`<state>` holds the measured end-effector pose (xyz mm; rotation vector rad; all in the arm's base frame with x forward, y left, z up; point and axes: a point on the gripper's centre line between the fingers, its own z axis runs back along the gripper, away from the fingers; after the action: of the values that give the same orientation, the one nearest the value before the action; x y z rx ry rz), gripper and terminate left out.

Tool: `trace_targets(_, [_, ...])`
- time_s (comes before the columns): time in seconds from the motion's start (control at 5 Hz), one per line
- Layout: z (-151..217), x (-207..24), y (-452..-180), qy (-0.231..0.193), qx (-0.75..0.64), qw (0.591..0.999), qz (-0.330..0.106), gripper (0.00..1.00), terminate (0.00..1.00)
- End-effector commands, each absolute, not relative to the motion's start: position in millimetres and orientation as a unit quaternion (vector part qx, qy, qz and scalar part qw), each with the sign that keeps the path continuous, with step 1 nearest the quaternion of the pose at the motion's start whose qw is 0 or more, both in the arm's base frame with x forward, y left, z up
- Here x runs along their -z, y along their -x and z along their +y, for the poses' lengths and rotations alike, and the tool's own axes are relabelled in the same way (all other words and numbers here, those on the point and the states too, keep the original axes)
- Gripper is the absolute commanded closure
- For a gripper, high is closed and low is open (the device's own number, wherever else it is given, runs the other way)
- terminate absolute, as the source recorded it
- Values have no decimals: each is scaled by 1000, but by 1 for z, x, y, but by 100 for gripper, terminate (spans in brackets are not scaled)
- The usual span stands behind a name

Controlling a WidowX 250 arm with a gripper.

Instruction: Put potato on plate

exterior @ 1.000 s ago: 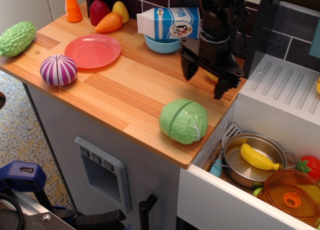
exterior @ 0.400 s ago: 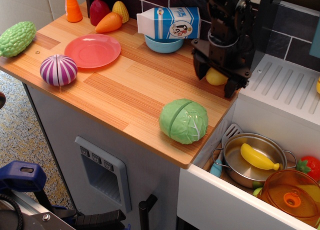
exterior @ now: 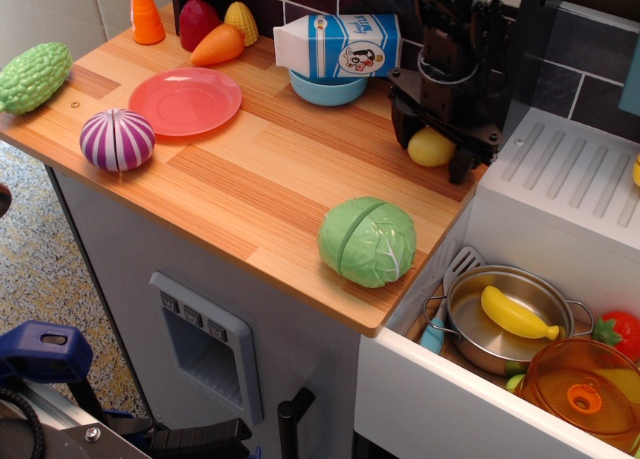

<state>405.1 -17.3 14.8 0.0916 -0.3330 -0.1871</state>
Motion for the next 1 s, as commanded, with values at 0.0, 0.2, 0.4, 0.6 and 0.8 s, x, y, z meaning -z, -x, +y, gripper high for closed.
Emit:
trace_targets(0.0, [-18, -40, -403, -43, 78, 982, -168, 100, 0])
trace_targets(0.2, [6, -62, -377, -71, 59, 989, -119, 100, 0])
trace_targets(0.4, [52, -83, -348, -120, 35, 989, -83, 100, 0])
trace_targets(0.6, [101, -91, -343, -134, 15, 987, -82, 100, 0])
trace_targets(0.8, [150, -89, -343, -131, 42, 988, -74, 100, 0])
